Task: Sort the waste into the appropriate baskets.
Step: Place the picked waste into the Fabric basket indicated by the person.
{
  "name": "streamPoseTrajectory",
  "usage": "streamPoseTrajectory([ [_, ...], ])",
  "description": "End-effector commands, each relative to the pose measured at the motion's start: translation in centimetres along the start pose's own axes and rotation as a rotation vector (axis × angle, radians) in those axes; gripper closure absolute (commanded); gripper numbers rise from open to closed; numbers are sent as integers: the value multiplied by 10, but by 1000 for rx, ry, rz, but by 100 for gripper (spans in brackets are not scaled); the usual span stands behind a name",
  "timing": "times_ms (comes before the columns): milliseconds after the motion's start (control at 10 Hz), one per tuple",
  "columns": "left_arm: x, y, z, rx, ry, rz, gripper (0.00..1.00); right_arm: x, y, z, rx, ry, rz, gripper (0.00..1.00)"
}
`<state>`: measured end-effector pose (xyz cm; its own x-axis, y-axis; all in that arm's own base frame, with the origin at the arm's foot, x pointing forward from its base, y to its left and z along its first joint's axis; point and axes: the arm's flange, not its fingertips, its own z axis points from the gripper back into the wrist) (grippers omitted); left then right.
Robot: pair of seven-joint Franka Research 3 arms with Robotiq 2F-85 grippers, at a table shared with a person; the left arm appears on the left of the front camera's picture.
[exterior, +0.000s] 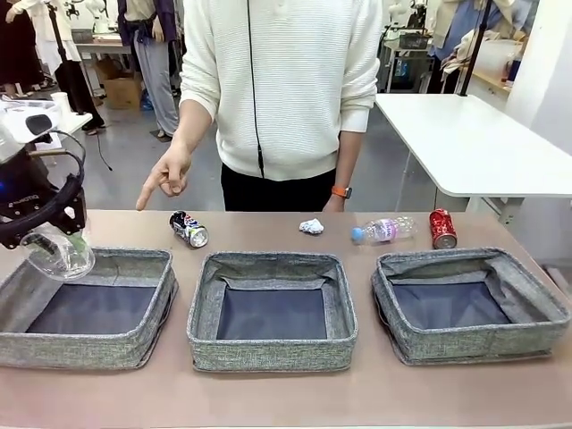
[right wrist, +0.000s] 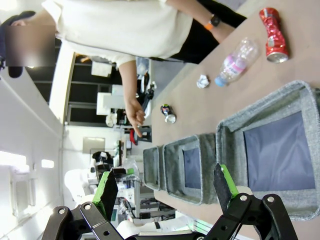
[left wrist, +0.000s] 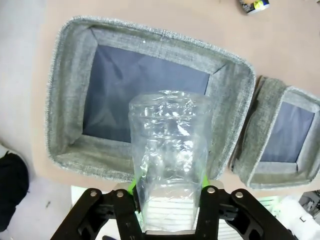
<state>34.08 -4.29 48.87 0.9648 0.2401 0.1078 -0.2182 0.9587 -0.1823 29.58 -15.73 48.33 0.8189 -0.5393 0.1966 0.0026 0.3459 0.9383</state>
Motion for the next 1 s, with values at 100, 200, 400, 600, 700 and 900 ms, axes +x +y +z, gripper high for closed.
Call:
streamPoseTrajectory([
  [100,-1,0,2,-10,-20,11,0,3,1,-2,25,-14,25,0],
  [200,-1,-1,4,-15,-28,13,0,3,1,-2,25,-14,25,0],
  [400,-3,-6,9,-36,-42,11,0,3,1,-2,25,-14,25,0],
  [600,-7,-14,14,-93,-15,-4,0,3,1,-2,25,-14,25,0],
  [700,-8,-16,19,-173,20,-19,0,3,1,-2,25,-14,25,0],
  [900,-10,-13,42,-615,190,-99,0,3,1,-2,25,-14,25,0],
])
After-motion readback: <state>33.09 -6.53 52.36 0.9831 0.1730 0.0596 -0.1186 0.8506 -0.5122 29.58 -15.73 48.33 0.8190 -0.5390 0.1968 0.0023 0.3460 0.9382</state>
